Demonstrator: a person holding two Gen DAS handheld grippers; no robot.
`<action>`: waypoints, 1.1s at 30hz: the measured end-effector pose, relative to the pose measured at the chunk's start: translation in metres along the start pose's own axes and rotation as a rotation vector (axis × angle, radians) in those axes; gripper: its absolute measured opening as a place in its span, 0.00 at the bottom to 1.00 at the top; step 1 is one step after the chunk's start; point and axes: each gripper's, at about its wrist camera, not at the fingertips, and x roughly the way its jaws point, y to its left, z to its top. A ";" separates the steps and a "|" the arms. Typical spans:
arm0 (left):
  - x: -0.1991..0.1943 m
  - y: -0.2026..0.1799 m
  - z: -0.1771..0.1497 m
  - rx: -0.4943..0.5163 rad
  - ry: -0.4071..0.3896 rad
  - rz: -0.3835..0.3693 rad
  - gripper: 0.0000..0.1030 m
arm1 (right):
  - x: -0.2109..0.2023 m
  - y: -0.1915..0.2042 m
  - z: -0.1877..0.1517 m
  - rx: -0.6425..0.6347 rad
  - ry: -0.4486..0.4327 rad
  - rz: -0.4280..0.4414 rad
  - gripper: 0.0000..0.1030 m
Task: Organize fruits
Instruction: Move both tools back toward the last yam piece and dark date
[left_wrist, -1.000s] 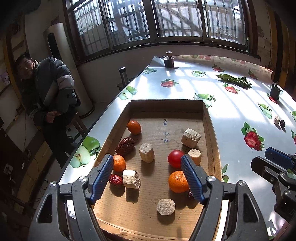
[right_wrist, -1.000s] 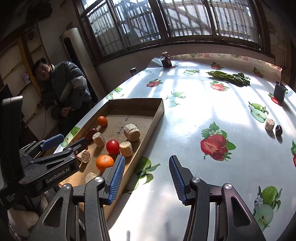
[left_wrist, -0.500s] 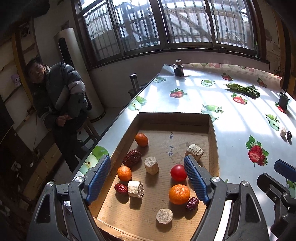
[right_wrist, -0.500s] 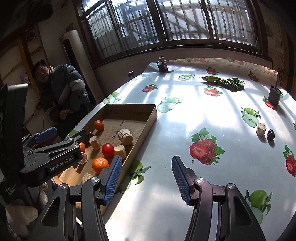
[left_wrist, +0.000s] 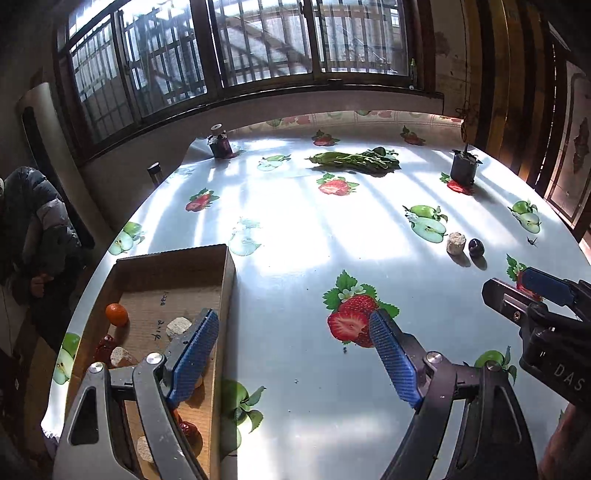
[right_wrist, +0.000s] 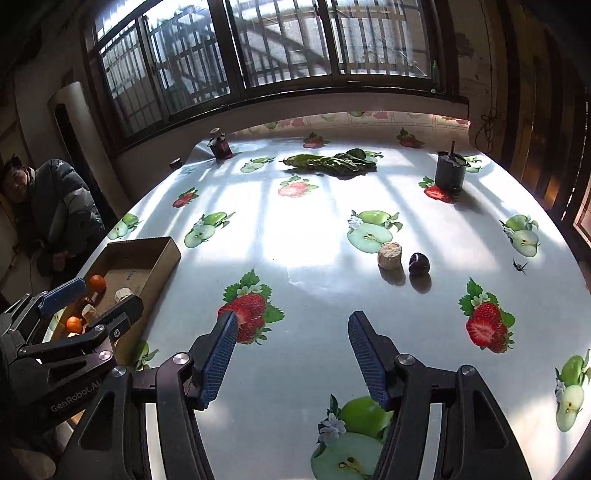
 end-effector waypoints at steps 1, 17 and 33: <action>0.003 -0.008 0.003 0.005 0.006 -0.017 0.81 | -0.001 -0.009 0.002 0.011 -0.004 -0.022 0.65; 0.018 -0.069 0.012 0.081 0.030 -0.293 0.81 | 0.007 -0.091 0.026 0.176 -0.037 -0.113 0.67; 0.051 -0.071 0.046 0.074 0.039 -0.212 0.81 | 0.015 -0.146 0.054 0.278 -0.105 -0.180 0.69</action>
